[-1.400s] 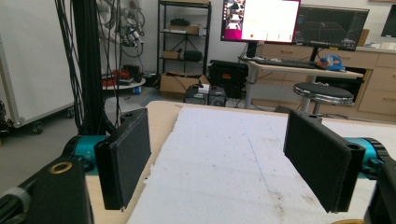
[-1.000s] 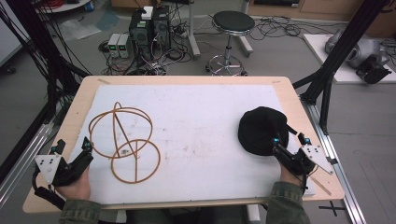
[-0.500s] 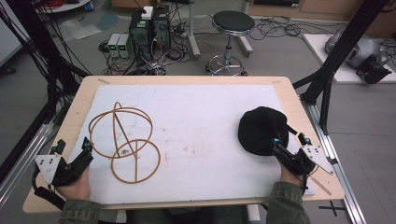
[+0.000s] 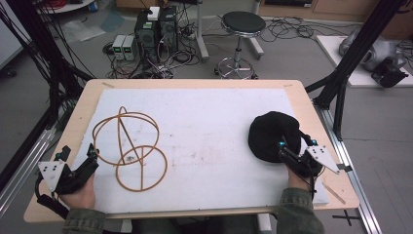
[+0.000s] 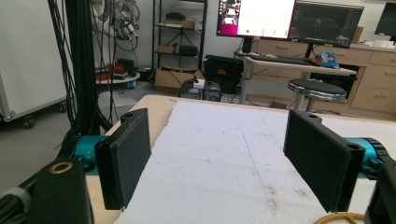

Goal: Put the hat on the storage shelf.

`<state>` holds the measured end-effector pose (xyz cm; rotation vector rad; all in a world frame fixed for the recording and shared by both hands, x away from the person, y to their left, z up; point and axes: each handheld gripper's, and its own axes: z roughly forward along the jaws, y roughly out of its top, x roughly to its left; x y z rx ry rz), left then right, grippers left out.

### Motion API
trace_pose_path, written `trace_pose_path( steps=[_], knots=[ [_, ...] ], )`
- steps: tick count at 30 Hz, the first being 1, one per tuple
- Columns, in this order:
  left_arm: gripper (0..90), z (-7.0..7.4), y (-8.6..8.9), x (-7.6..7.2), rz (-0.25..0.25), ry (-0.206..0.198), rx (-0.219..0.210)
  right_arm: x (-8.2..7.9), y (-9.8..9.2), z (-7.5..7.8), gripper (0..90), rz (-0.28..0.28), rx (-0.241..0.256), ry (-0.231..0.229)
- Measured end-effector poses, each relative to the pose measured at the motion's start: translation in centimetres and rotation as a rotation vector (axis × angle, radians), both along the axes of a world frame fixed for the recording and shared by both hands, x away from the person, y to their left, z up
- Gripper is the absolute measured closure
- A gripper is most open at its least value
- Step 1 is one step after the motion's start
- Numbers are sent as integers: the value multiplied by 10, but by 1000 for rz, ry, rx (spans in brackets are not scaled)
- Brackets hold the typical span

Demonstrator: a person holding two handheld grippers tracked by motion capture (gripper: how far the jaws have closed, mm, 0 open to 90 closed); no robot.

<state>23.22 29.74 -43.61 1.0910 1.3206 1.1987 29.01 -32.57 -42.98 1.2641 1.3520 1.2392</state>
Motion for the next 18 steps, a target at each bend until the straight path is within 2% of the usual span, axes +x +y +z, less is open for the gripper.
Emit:
trace_pose_path(
  steps=[3, 4, 7, 9, 15, 18],
  knots=[
    [233, 0, -1, 0, -4, -2, 4, 5, 2, 1, 155, -4, -6, 6],
    [234, 0, -1, 1, -9, 1, 7, 11, 4, 2, 158, -5, -19, 18],
    [233, -1, 0, 2, -16, 14, 13, 14, 6, 2, 164, -10, -31, 18],
    [233, -1, 0, 3, -14, 10, 7, 19, 7, 3, 164, -7, -48, 31],
    [233, -1, 1, 3, -12, 16, 2, 34, 10, 3, 162, 2, -91, 123],
    [233, -1, 0, 3, -17, 18, 7, 40, 13, 0, 162, -3, -123, 195]
  ],
)
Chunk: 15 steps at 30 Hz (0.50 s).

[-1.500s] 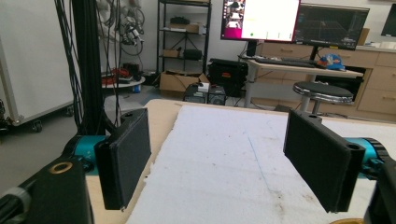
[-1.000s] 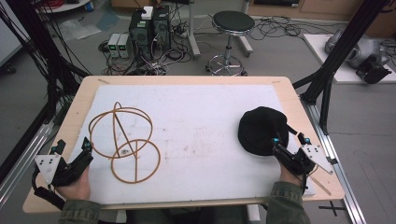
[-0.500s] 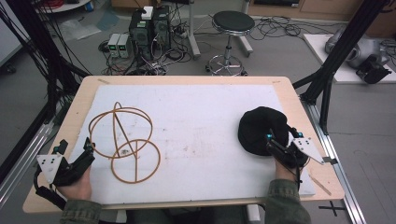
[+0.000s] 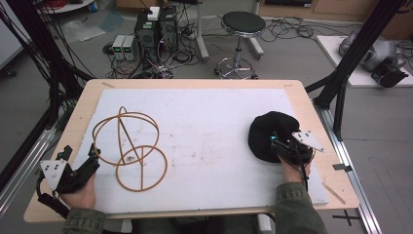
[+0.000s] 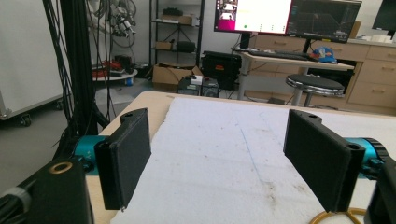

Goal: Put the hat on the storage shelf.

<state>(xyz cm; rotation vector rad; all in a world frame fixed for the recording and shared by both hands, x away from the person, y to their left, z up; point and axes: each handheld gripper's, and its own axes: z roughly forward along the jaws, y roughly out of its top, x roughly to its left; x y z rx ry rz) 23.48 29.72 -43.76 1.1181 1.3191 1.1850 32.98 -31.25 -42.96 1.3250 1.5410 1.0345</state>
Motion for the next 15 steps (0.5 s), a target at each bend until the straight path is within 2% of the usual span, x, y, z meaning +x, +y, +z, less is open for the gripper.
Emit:
trace_pose_path(
  steps=[2, 4, 5, 6, 9, 10, 12, 15],
  knots=[
    [233, 0, 0, 0, -1, 0, -2, 2, 2, -2, 183, -1, -17, 33],
    [233, 0, 1, 0, -2, 2, 2, 1, 3, -1, 370, 7, -13, 46],
    [233, 0, 1, 0, -2, 2, 2, 1, 3, -1, 370, 7, -13, 46],
    [233, 0, 1, 0, -1, 0, 2, -1, 4, 2, 598, -1, 4, 52],
    [233, 0, 1, 0, 0, 1, 2, -1, 3, 6, 778, -39, 77, 111],
    [233, 0, 0, 0, -1, 1, 2, -1, 3, 8, 822, -45, 111, 135],
    [234, 0, 0, 0, -2, 2, 5, 0, 2, 8, 859, -40, 143, 149],
    [233, 0, 0, 0, -1, 1, 5, -1, 2, 8, 865, -40, 144, 148]
  ],
)
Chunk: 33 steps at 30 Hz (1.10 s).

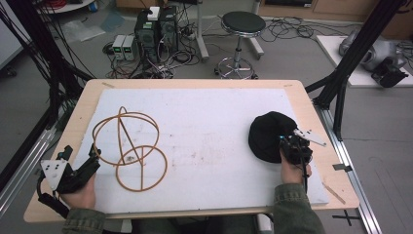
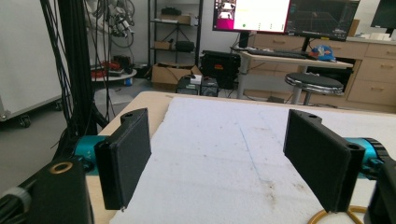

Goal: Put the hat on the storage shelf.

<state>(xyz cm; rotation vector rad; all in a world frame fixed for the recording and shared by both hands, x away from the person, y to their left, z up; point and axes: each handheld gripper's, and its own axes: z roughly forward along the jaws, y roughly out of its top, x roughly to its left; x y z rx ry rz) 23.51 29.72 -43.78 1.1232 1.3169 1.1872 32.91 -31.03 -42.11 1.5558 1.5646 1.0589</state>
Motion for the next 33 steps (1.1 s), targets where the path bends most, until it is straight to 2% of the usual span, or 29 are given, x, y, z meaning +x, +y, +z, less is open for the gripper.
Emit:
trace_pose_path(
  steps=[8, 14, 24, 26, 27, 33],
  knots=[
    [236, 0, 1, 0, -4, 4, -1, -1, -4, -2, 868, 29, 26, -17],
    [237, 0, 1, 1, -6, 3, -2, -2, -4, -1, 870, 44, 23, -33],
    [237, -1, 1, 1, -10, 6, -1, -11, 4, 19, 870, 92, 70, -123],
    [237, -1, 2, 1, -8, 7, 0, -11, 4, 21, 871, 99, 67, -133],
    [237, -1, 2, 1, -8, 7, 0, -12, 8, 26, 870, 117, 73, -152],
    [237, -1, 2, 1, -6, 6, -2, -16, 19, 44, 870, 182, 113, -200]
  ],
)
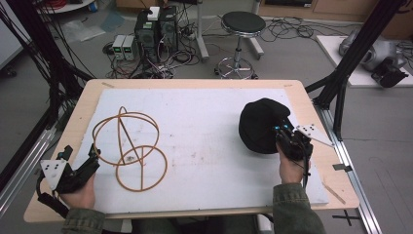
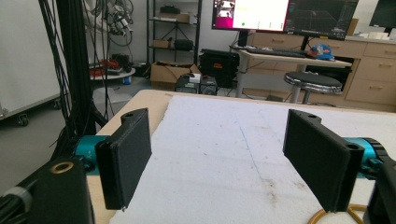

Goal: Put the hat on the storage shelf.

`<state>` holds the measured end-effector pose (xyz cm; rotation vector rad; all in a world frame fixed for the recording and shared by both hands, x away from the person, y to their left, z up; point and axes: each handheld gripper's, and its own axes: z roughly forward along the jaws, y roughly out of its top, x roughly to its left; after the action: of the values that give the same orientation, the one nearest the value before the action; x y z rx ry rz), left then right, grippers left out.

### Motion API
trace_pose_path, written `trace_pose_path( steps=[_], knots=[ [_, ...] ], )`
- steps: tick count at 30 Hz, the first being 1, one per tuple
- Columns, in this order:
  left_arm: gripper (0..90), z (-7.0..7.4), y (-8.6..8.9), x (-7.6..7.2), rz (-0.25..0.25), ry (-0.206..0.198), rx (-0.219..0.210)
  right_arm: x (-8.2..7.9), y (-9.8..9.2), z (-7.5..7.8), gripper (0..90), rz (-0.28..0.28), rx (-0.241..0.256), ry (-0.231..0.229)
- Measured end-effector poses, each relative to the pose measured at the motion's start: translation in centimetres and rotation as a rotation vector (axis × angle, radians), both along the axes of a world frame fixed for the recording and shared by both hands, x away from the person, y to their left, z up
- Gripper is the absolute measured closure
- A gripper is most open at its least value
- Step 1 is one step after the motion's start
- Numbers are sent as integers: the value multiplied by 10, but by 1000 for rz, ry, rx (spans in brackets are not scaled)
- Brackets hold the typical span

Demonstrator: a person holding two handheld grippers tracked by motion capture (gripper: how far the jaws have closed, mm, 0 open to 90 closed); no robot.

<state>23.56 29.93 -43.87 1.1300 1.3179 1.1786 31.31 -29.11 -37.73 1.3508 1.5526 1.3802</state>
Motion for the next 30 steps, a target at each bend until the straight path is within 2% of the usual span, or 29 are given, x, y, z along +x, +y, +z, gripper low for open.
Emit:
trace_pose_path(
  steps=[2, 4, 8, 9, 10, 11, 13, 15, 19, 24, 25, 26, 27, 28, 30],
  knots=[
    [237, 0, 0, 0, 1, -3, -3, -1, 2, 4, 870, 14, 4, -5],
    [238, 0, 0, 0, -2, 1, -1, -5, 9, 14, 870, 56, 28, -12],
    [238, 1, -3, -1, -8, 0, 5, -7, 17, 25, 870, 124, 109, -25],
    [238, 1, -3, -1, -8, 0, 5, -7, 17, 25, 870, 124, 109, -25],
    [238, 1, -3, -2, -10, -1, 2, -5, 23, 29, 870, 164, 159, -26],
    [238, 1, -3, -2, -10, -2, 2, -3, 25, 30, 870, 174, 167, -25],
    [238, 1, -3, -3, -7, -2, 2, 0, 31, 34, 870, 199, 172, -23],
    [238, 1, -2, -3, -7, -2, 0, 3, 37, 38, 870, 221, 164, -36],
    [238, 0, 0, -3, -4, -3, -9, 9, 47, 51, 870, 273, 181, -59],
    [238, 0, 0, -4, -1, -2, -14, 15, 60, 69, 870, 415, 203, -75],
    [237, 0, 0, -5, -3, -3, -16, 15, 60, 69, 870, 415, 203, -75],
    [238, 0, 0, -6, -3, -2, -18, 16, 67, 75, 870, 460, 209, -85],
    [238, 0, 0, -6, -3, -2, -18, 16, 67, 75, 870, 460, 209, -85],
    [238, 0, 0, -6, -2, -4, -20, 17, 74, 81, 870, 502, 202, -101],
    [237, 0, 0, -6, -4, -4, -23, 17, 81, 86, 870, 524, 202, -109]
  ],
)
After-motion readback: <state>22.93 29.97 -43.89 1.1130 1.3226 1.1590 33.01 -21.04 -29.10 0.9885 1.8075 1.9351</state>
